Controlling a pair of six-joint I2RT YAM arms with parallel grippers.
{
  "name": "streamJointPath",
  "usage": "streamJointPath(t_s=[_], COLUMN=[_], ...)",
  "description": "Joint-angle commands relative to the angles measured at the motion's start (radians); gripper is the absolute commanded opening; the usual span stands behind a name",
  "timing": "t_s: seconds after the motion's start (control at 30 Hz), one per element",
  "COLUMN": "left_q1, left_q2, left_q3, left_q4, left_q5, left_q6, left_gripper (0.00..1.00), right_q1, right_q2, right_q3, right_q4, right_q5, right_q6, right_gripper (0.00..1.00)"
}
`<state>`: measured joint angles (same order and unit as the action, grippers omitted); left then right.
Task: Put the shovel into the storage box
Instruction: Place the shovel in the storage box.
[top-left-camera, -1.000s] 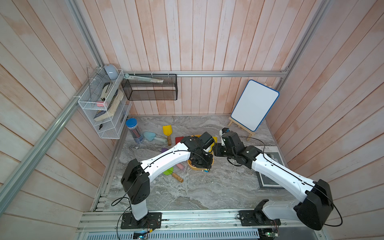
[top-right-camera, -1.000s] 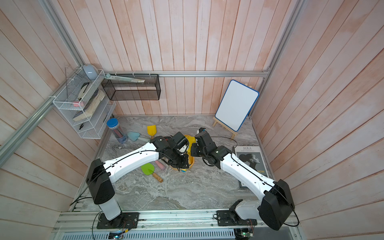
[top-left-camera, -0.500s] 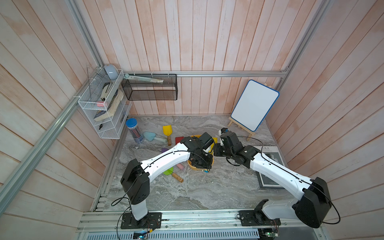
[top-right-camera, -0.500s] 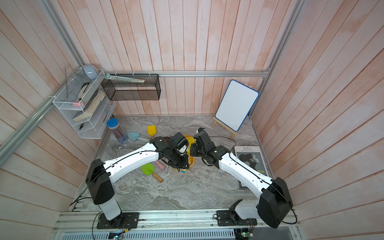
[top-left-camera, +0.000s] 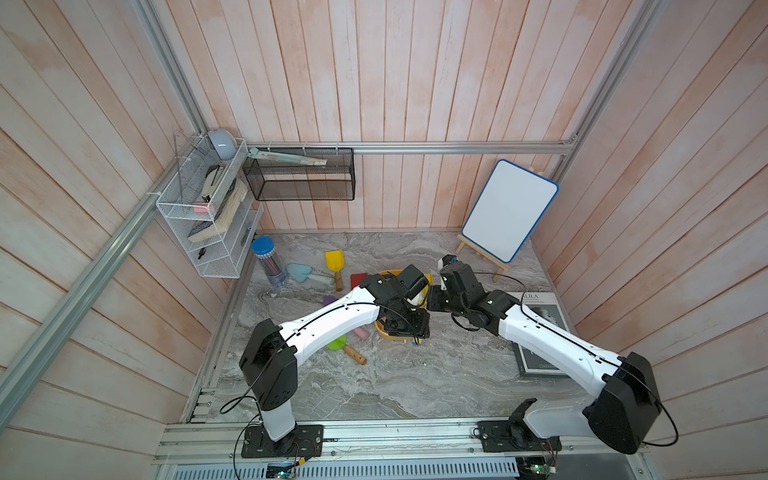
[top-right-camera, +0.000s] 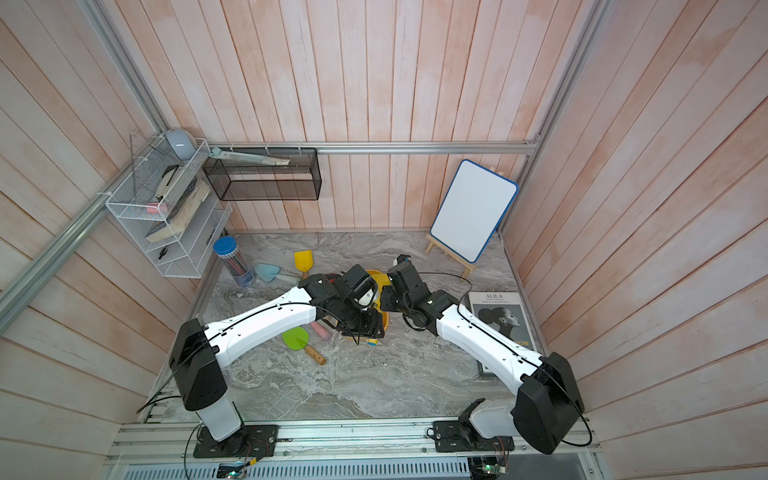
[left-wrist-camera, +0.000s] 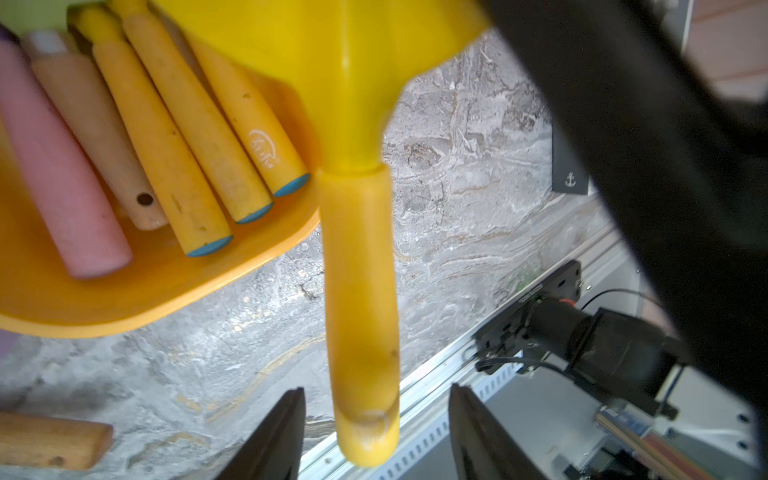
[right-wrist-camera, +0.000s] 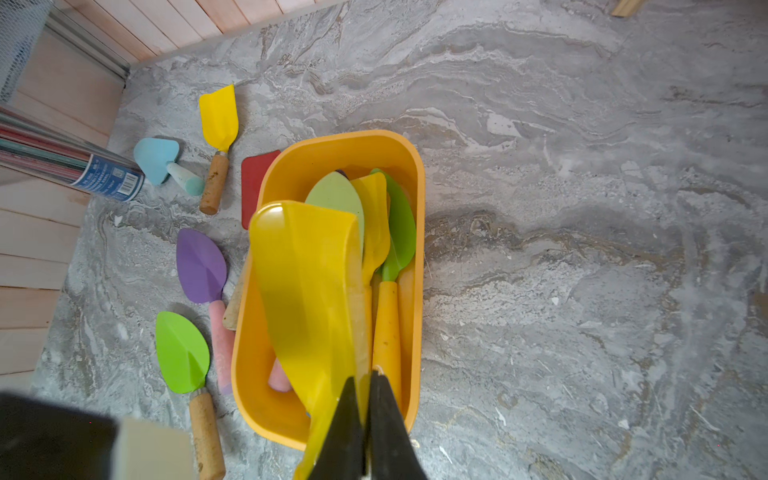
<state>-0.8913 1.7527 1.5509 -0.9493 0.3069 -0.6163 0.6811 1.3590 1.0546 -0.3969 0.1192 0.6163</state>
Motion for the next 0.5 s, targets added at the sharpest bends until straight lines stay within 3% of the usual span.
streamJointPath(t_s=[0.0, 0.47], left_q1=[-0.002, 0.045], left_q2=[-0.061, -0.309], left_q3=[-0.026, -0.274], left_q4=[0.045, 0.312], left_q5=[-0.003, -0.071], left_q6=[0.010, -0.036], left_gripper=[0.67, 0.76], right_q1=[-0.012, -0.092], right_q2=[0.006, 0.071], right_q3=[0.003, 0.007], right_q4=[0.014, 0.149], right_q5=[0.000, -0.213], right_q6=[-0.028, -0.167], right_gripper=[0.00, 0.00])
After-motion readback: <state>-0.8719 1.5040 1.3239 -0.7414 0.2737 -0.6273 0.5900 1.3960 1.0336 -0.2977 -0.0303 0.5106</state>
